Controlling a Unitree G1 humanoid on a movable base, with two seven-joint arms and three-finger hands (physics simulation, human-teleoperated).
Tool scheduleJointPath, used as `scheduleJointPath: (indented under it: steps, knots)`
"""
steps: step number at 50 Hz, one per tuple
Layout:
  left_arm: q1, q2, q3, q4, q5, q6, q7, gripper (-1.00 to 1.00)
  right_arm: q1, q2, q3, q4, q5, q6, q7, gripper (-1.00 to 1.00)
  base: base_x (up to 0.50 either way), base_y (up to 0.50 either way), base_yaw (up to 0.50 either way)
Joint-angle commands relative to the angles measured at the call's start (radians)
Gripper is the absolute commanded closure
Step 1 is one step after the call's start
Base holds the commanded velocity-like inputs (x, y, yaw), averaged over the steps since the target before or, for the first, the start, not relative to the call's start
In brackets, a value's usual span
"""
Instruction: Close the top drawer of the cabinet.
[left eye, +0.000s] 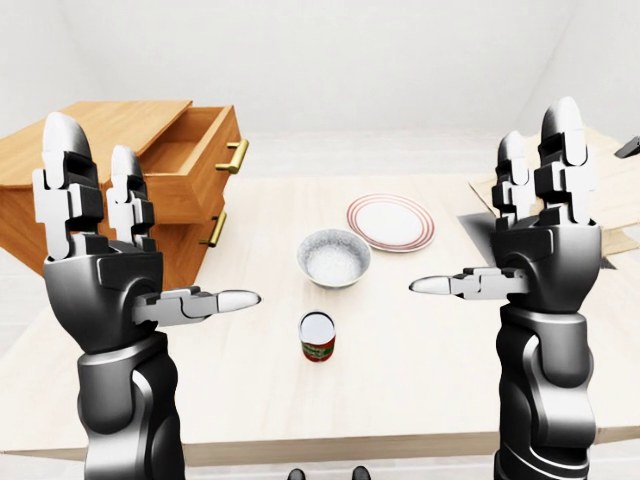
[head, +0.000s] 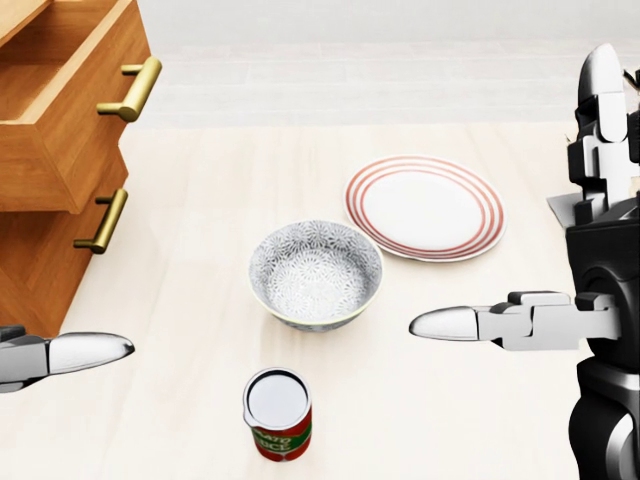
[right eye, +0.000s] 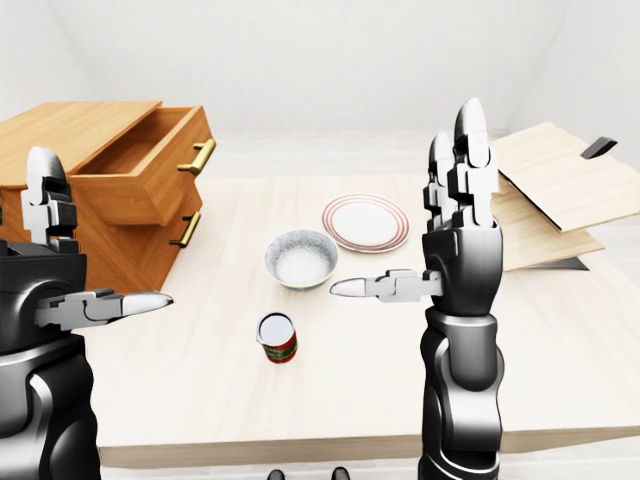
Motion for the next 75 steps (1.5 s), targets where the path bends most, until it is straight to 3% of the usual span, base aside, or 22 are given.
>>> scheduleJointPath:
  steps: [1, 20, 58, 75]
  knots:
    - [0.002, 0.000, -0.001, 0.003, 0.001, 0.000, 0.001, -1.00, 0.003, 0.003, 0.002, 0.003, -0.004, 0.000, 0.002, -1.00, 0.23, 0.50, 0.00]
    - [-0.002, 0.003, 0.004, -0.006, -0.003, 0.000, 0.003, -1.00, 0.010, 0.005, 0.011, 0.009, -0.028, 0.000, 0.007, -1.00, 0.23, 0.50, 0.00]
    - [0.000, 0.001, 0.000, -0.003, 0.001, 0.000, 0.000, -1.00, 0.017, 0.009, 0.006, 0.016, -0.017, 0.000, 0.007, -1.00, -0.03, 0.50, 0.00]
    - [0.003, -0.001, -0.004, 0.004, 0.004, 0.000, -0.002, -1.00, 0.020, 0.009, -0.001, 0.022, 0.003, 0.000, 0.004, -1.00, 0.03, 0.03, 0.00]
